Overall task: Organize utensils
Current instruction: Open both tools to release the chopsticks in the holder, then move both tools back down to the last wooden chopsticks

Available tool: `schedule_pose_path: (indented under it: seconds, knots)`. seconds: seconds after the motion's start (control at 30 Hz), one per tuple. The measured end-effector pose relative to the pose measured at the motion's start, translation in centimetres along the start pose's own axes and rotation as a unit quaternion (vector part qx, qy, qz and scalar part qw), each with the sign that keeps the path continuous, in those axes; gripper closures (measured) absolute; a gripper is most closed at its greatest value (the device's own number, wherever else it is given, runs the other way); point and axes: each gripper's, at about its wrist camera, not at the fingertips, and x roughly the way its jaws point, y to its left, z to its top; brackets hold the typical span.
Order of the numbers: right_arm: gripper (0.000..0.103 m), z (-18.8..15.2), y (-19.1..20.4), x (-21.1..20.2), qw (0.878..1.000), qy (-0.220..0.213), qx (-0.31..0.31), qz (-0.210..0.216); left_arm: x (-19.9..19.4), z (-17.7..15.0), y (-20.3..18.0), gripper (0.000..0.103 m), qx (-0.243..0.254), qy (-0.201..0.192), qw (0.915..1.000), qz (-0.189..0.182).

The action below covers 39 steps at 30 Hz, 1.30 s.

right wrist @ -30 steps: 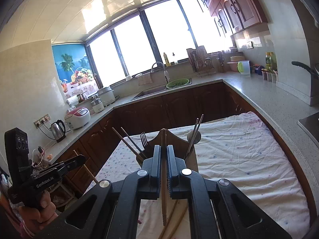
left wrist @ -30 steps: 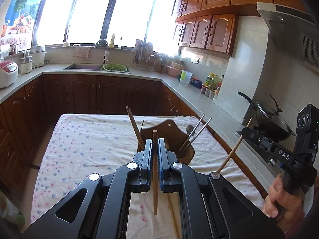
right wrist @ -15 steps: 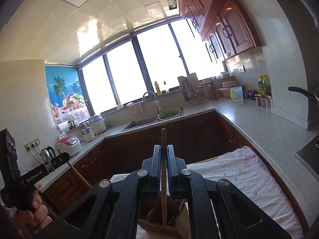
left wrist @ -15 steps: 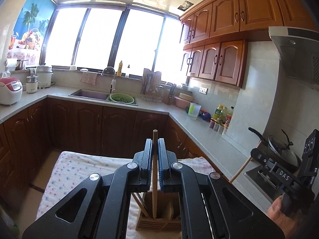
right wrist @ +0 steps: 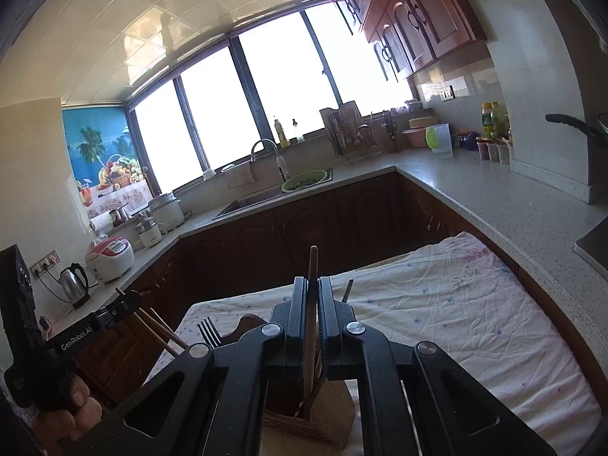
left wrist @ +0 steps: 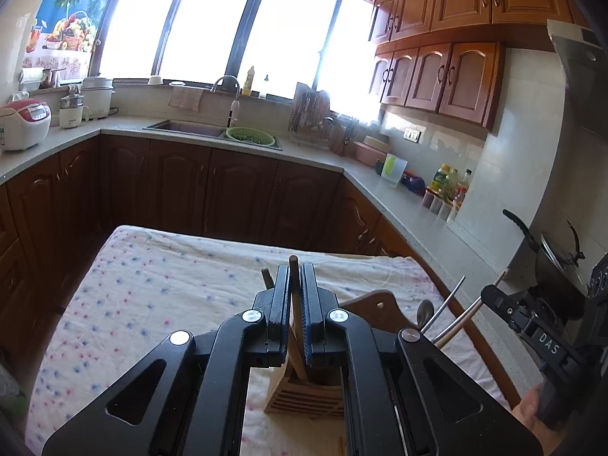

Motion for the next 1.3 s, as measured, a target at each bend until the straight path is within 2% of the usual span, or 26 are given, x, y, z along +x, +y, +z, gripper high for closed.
schedule_pose_path:
  seconds: [0.43,0.5,0.57,0.63,0.67,0.7,0.73,0.8,0.83,0.87,0.93,1.03,1.3]
  knots:
    - [0.097,-0.1,-0.1,0.4,1.000,0.010,0.000,-0.005,0.1,0.1,-0.1,0.098,0.009,0.011,0.9999,-0.005]
    - [0.092,-0.1,-0.2,0.5,1.000,0.014,0.005,-0.003,0.2,0.2,0.0,0.090,0.005,0.020,0.9996,-0.016]
    - [0.092,0.0,-0.4,0.4,1.000,0.013,0.012,0.000,-0.1,0.2,-0.1,0.084,0.005,0.020,0.9995,-0.025]
    - [0.083,-0.1,-0.5,0.0,1.000,0.009,0.017,0.003,-0.9,0.3,-0.3,0.077,0.009,0.013,0.9995,-0.028]
    - [0.078,0.0,-0.6,-0.3,1.000,0.004,0.020,0.004,-1.3,0.3,-0.4,0.069,0.011,0.008,0.9996,-0.026]
    - [0.066,0.0,-0.7,-0.8,1.000,-0.002,0.024,0.007,-1.8,0.3,-0.5,0.061,0.012,0.002,0.9997,-0.023]
    - [0.060,0.1,-0.8,-1.2,1.000,-0.007,0.026,0.007,-2.4,0.3,-0.5,0.057,0.012,-0.004,0.9997,-0.022]
    - [0.056,0.2,-1.0,-2.2,0.999,-0.017,0.033,0.010,-3.4,0.3,-0.4,0.050,0.008,-0.010,0.9996,-0.024]
    - [0.049,0.2,-1.2,-2.7,0.999,-0.021,0.037,0.013,-4.0,0.2,-0.2,0.047,0.004,-0.011,0.9996,-0.025]
    - [0.045,0.1,-1.4,-3.3,0.999,-0.026,0.040,0.014,-4.6,0.0,0.0,0.040,-0.001,-0.014,0.9996,-0.024]
    - [0.028,-0.2,-1.8,-4.5,0.998,-0.036,0.044,0.014,-5.8,-0.4,0.5,0.031,-0.011,-0.019,0.9996,-0.019]
    - [0.021,-1.0,-2.5,-6.2,0.998,-0.042,0.046,0.008,-7.0,-1.6,1.3,0.028,-0.022,-0.015,0.9995,-0.015]
    - [0.019,-5.3,-5.4,-8.9,0.998,-0.008,0.065,-0.021,-7.9,-6.7,2.8,0.026,-0.036,0.037,0.9987,0.006]
